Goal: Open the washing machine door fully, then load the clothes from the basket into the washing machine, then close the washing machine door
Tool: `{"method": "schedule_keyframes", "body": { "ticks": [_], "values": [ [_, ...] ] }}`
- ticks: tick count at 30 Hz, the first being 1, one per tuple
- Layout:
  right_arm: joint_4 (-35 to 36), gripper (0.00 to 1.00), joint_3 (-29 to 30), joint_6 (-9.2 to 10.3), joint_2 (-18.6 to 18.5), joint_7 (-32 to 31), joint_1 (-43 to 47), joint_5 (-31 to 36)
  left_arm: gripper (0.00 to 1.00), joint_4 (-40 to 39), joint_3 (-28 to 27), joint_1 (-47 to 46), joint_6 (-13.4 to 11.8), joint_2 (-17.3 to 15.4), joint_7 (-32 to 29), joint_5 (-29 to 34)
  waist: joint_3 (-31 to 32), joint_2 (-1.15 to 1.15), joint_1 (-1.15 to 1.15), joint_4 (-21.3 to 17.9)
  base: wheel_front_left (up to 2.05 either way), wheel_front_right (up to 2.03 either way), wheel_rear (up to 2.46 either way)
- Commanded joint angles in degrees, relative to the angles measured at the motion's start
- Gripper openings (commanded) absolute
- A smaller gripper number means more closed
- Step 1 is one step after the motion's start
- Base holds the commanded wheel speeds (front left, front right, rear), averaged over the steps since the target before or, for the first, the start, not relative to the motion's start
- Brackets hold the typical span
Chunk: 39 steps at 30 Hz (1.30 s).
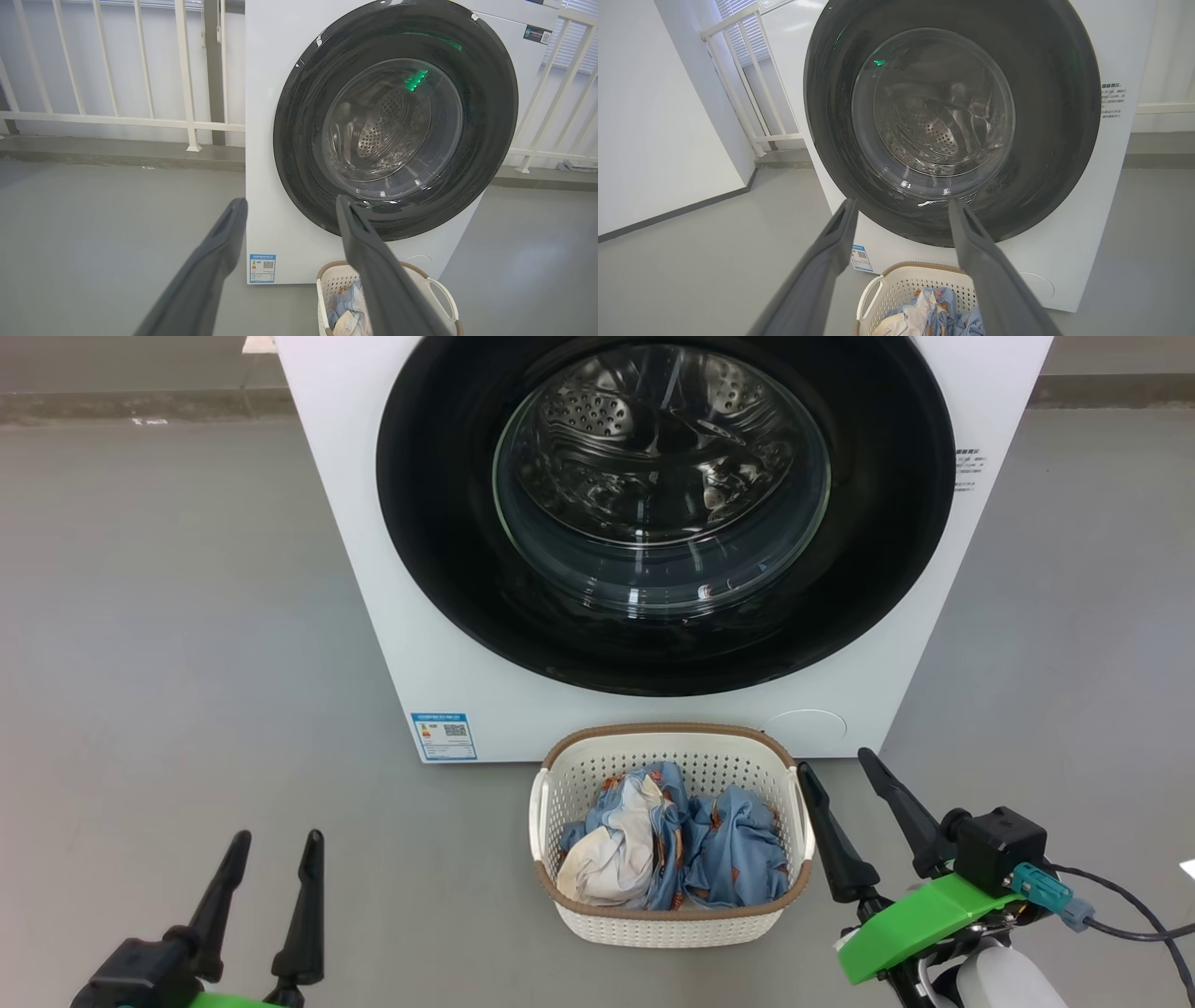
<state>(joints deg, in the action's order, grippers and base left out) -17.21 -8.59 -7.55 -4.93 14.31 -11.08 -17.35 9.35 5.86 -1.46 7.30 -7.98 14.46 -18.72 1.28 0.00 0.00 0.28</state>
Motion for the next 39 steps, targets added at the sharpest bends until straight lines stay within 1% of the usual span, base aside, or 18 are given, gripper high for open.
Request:
{"method": "schedule_keyframes", "body": {
  "ticks": [1,34,39],
  "values": [
    [1.17,1.00,-1.42,0.06,0.38,0.69,-2.47,0.56,1.00,-1.48,-1.77,-2.32,0.19,-1.35,0.53,0.72,0.01,0.00,0.00,-0.02,0.00,0.00,0.00],
    [0.85,1.00,-1.40,0.06,0.65,0.69,-2.63,0.59,1.00,-0.93,-2.44,-2.68,0.19,-1.70,0.53,0.69,-0.10,0.00,0.00,0.03,0.00,0.00,0.00],
    [0.80,1.00,-1.37,0.06,0.59,0.69,-2.62,0.56,1.00,-0.50,-2.60,-2.74,0.15,-1.99,0.53,1.53,-0.10,0.00,0.00,0.07,0.04,0.05,-0.09]
  ]
}}
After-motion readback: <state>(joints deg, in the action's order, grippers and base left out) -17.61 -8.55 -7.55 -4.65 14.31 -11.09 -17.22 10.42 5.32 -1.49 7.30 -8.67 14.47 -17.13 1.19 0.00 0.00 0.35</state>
